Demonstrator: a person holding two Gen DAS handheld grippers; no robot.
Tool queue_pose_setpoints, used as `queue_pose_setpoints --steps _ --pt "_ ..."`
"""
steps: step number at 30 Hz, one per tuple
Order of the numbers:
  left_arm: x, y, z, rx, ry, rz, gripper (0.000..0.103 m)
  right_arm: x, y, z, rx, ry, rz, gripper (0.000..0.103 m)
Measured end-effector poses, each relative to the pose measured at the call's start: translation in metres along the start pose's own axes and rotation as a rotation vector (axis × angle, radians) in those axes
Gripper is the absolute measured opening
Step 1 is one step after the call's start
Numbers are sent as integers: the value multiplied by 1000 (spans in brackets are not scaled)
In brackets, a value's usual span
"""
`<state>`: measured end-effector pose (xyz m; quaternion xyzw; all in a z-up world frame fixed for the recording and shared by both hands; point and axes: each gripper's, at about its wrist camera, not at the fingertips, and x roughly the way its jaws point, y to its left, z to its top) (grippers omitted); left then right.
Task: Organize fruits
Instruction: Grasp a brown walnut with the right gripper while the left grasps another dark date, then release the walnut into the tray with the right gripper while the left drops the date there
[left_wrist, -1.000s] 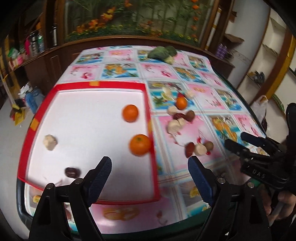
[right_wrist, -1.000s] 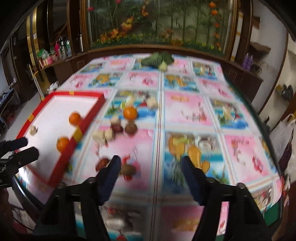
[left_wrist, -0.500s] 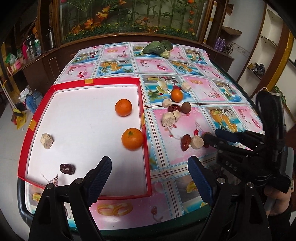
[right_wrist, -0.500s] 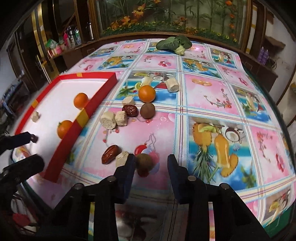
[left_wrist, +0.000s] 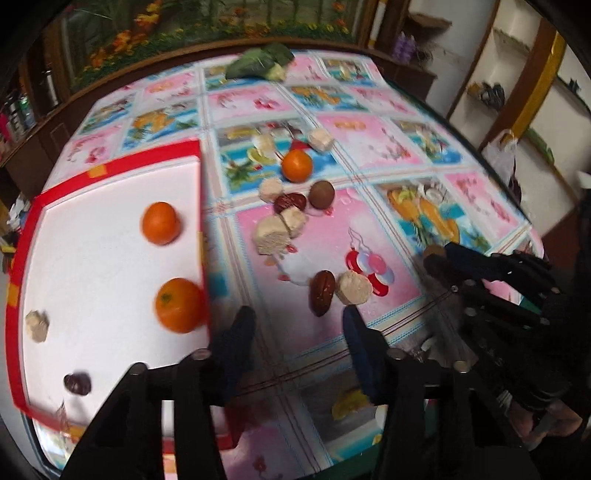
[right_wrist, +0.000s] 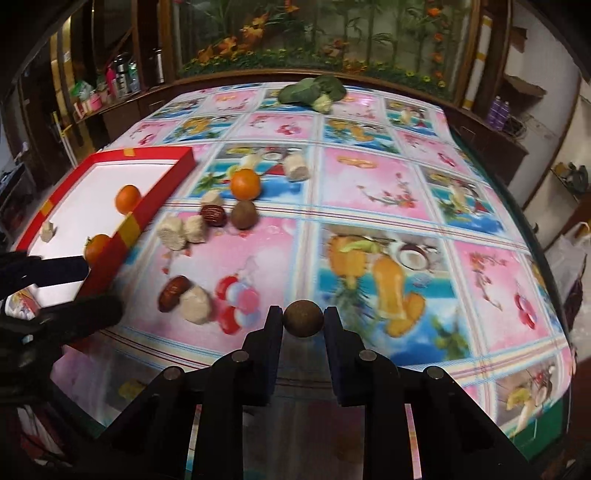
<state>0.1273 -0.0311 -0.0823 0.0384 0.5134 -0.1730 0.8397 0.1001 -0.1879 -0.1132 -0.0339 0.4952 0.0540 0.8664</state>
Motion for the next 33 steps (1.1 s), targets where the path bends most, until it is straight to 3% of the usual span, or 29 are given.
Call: queue_pose_setpoints --steps 7,13,17,24,29,33 --pt "33 -5 22 31 54 5 41 -6 -9 -6 31 -14 21 23" --pt "43 -5 27 13 59 33 16 -5 -7 -7 28 -13 33 23" --pt "39 0 25 -27 50 25 15 -6 -5 -8 23 -14 33 23" --pt "-22 27 5 -134 -67 -5 15 -12 9 -3 -12 -19 40 23" --pt "-68 86 -12 -276 -148 108 15 -16 29 15 -59 -34 57 23" --pt "-84 132 -25 -384 -163 161 15 -15 65 40 -128 -43 105 23"
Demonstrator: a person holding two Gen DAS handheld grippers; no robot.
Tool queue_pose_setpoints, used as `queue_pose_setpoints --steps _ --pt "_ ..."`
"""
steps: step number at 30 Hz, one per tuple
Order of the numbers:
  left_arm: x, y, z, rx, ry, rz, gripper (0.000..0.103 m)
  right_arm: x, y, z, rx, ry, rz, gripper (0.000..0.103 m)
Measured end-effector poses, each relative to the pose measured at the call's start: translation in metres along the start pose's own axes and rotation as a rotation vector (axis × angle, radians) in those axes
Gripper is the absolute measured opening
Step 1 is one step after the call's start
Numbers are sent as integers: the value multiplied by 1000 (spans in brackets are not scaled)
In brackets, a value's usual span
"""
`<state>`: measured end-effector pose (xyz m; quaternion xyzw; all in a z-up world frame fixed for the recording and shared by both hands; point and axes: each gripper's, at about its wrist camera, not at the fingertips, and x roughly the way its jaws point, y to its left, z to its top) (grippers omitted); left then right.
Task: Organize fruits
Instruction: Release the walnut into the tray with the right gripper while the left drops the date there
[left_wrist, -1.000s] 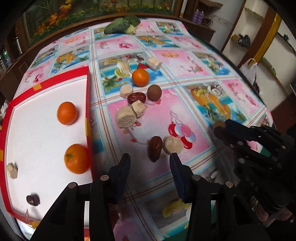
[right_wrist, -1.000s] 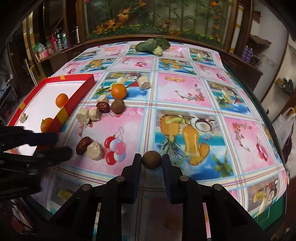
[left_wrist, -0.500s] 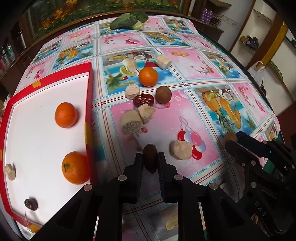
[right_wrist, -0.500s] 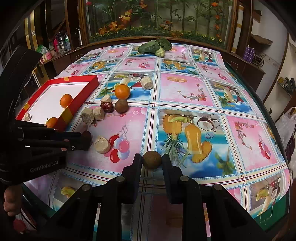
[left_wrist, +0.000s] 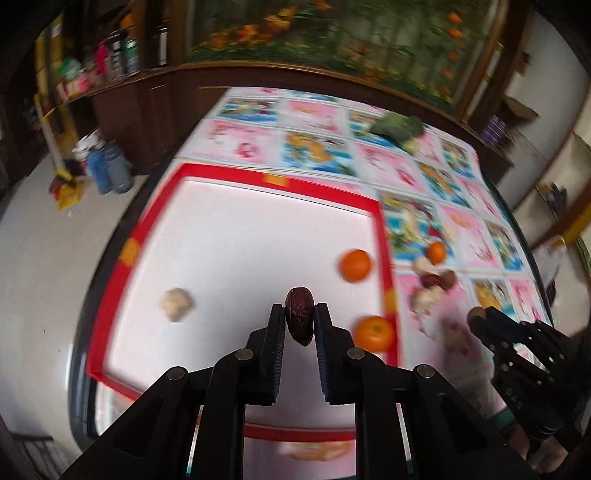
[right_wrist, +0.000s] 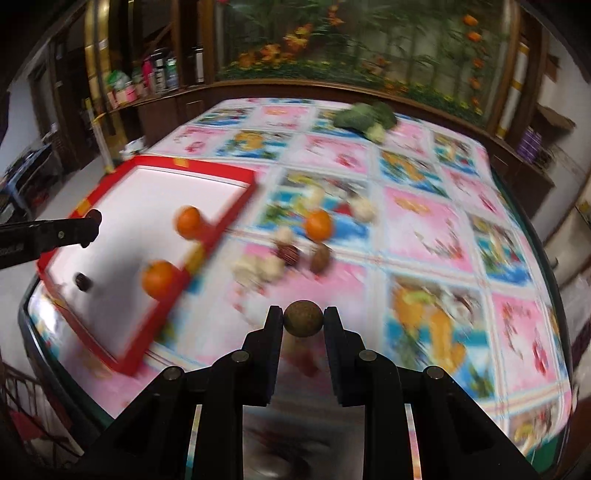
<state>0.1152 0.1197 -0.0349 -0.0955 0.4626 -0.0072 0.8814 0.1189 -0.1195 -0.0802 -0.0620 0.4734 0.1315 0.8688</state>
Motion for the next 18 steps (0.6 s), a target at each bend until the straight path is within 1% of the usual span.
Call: queue_pose_setpoints --steps 4,7,8,11,14,18 --pt "2 25 0 -41 -7 32 15 4 35 30 -55 -27 77 23" --pt "12 33 -1 -51 17 40 15 14 66 47 -97 -38 118 23" --pt "18 35 -2 -51 36 42 15 18 75 50 -111 -35 127 23" --pt "29 37 -2 -38 60 48 15 35 104 55 -158 -10 151 23" --pt "44 40 2 -31 85 38 15 54 129 56 -208 18 144 23" --pt "63 49 6 -31 110 35 15 74 144 51 -222 57 155 22"
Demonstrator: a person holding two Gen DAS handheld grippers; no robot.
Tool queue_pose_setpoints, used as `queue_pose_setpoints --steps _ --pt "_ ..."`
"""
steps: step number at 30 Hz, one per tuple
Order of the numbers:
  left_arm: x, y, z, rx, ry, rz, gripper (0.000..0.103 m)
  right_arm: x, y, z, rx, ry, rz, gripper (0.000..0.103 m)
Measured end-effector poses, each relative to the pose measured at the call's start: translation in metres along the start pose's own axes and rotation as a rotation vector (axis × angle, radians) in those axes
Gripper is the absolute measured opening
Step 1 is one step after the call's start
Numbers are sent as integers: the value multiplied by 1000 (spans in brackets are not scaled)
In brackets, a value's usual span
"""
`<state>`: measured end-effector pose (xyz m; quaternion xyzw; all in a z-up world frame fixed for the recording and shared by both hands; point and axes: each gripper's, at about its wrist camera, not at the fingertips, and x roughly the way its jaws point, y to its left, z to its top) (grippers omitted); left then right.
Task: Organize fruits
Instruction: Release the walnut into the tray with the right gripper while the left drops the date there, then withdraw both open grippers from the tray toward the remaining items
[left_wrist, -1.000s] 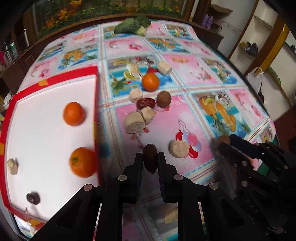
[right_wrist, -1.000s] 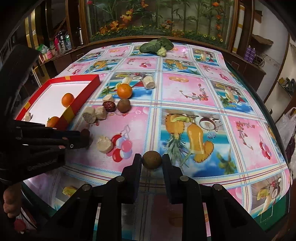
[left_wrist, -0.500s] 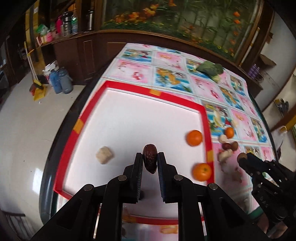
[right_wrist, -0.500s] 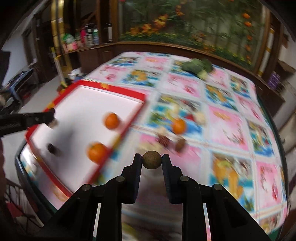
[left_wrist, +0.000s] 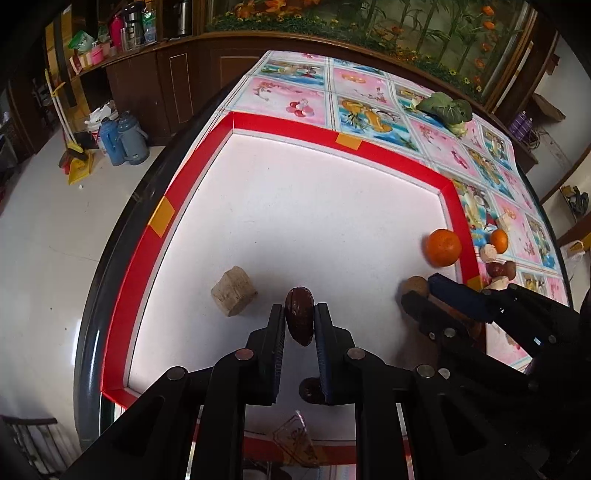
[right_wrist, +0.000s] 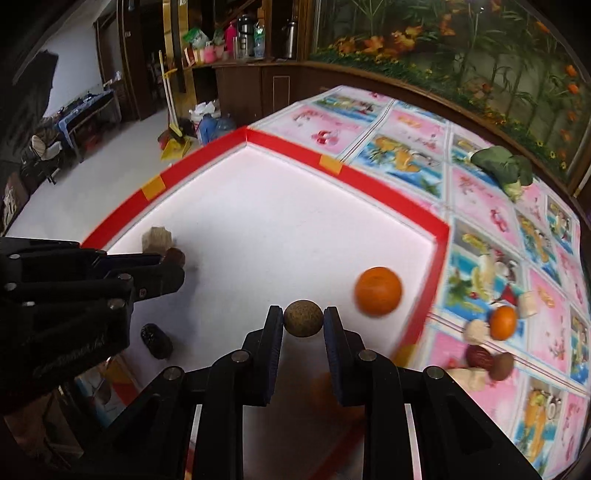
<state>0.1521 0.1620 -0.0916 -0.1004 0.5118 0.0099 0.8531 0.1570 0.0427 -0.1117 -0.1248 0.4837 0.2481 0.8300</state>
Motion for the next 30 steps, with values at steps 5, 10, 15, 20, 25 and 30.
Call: queue_pose_setpoints --steps 5,10,15,20,25,30 --pt "15 3 3 -4 6 -15 16 7 3 2 -9 -5 -13 23" --pt "16 5 2 -6 2 -23 26 7 0 3 -5 -3 12 25" --pt "-7 4 -5 -5 -59 -15 41 -9 -19 1 78 -28 91 34" --pt "-38 -14 -19 29 -129 -20 49 -66 -51 -13 171 -125 82 58" --pt "-54 -58 -42 115 -136 -92 57 -102 -89 -47 255 -157 -1 66" --pt "-58 -103 -57 208 -107 -165 60 -108 -132 -89 363 -119 -74 68"
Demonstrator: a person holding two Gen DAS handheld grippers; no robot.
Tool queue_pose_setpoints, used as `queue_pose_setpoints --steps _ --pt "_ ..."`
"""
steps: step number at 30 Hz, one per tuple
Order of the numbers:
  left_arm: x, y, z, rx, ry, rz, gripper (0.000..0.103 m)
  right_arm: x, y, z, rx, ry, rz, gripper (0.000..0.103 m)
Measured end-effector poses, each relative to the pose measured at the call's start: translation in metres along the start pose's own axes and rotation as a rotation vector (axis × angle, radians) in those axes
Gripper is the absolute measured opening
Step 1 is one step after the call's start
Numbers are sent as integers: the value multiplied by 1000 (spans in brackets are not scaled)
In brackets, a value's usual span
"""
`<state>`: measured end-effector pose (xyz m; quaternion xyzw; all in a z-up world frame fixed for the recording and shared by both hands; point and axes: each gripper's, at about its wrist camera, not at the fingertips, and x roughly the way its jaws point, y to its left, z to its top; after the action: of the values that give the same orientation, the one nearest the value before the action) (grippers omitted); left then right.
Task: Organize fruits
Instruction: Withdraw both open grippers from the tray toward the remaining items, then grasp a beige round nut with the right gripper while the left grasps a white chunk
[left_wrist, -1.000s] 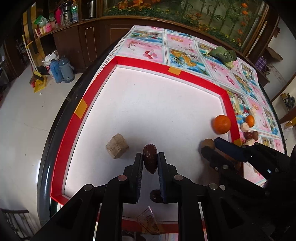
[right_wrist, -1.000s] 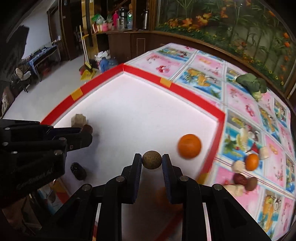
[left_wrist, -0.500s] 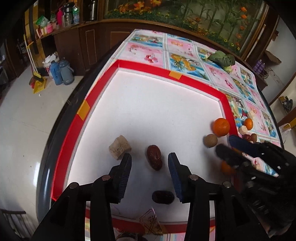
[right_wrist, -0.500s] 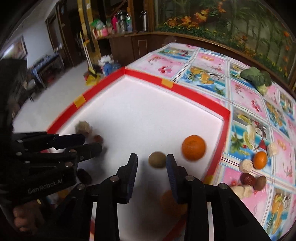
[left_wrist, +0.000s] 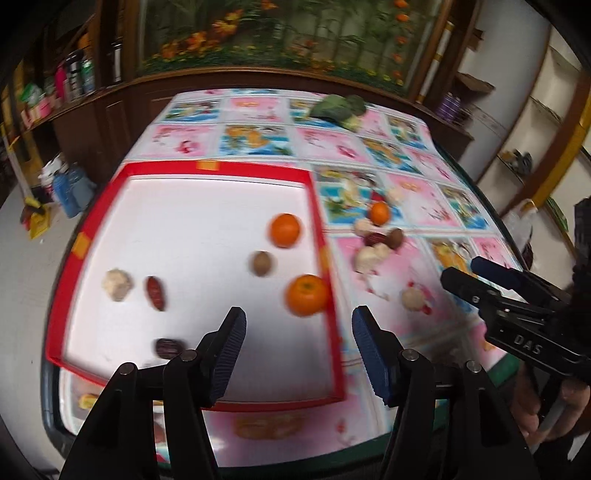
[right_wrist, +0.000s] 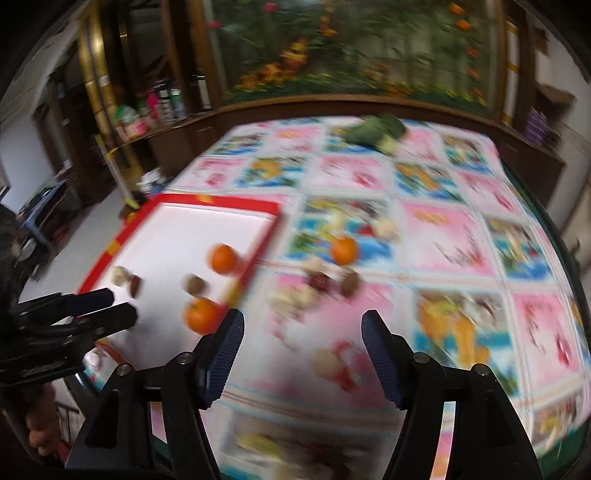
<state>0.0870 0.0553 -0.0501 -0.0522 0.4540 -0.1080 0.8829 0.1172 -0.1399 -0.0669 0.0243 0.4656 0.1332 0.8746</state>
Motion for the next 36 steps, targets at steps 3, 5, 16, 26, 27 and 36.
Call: queue_pose_setpoints --steps 3,5,16,26,27,36 --pt "4 -21 0 48 21 -12 60 -3 -25 -14 48 11 -28 68" --pt "6 -31 1 68 34 -17 60 -8 -39 -24 68 21 -42 68" --pt "14 -43 9 52 46 55 62 -10 -44 -49 27 41 -88 68" --pt "20 -17 9 -4 53 86 63 36 15 -39 -215 90 -211 61" --pt "19 -14 9 -9 50 81 63 42 18 -38 -221 102 -203 54" --pt "21 -4 10 -35 51 47 64 58 28 -36 -245 112 -211 26"
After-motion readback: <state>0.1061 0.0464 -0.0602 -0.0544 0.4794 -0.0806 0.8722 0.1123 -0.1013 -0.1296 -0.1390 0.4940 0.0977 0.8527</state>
